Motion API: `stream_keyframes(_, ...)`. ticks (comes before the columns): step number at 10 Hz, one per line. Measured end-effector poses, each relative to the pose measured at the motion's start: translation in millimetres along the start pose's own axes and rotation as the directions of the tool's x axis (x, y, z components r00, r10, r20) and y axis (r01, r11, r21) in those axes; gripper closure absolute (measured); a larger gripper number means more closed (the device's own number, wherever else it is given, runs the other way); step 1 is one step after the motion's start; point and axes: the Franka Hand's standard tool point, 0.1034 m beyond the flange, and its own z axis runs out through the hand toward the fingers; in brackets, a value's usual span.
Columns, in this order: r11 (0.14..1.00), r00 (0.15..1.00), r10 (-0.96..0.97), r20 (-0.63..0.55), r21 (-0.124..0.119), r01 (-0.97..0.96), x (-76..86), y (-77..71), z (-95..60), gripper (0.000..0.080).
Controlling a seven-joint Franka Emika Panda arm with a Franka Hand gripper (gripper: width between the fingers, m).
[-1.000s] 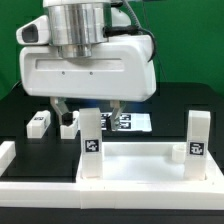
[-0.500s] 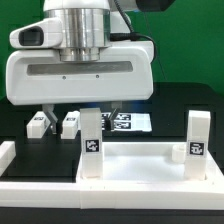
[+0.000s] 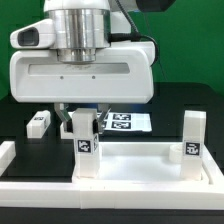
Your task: Assemble desk
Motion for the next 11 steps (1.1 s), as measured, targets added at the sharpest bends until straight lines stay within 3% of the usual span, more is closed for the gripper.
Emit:
stream_keyframes(2,0.942,0.943,0.334,0.009,-0.025,-0.333,-0.4,3.9,-0.1,0.0511)
stream_keyframes(4,0.811,0.810,0.584,0.044,-0.049,-0.582,1.7,6.7,-0.5,0.0511)
stream_keyframes(5,0.713,0.711,0.701,0.047,-0.051,-0.700,1.3,8.8,-0.5,0.0511)
stream_keyframes(6,0.564,0.561,0.826,0.061,-0.045,-0.825,0.4,11.5,-0.2,0.0511)
stream_keyframes(7,0.528,0.524,0.848,0.073,-0.044,-0.848,0.2,12.5,-0.3,0.0508)
stream_keyframes(9,0.401,0.396,0.915,0.076,-0.066,-0.914,-2.3,10.3,-0.1,0.0508)
stream_keyframes(10,0.422,0.417,0.905,0.077,-0.065,-0.904,-2.4,10.4,0.1,0.0508)
stream_keyframes(11,0.537,0.533,0.843,0.078,-0.059,-0.841,-2.8,10.0,-0.3,0.0508)
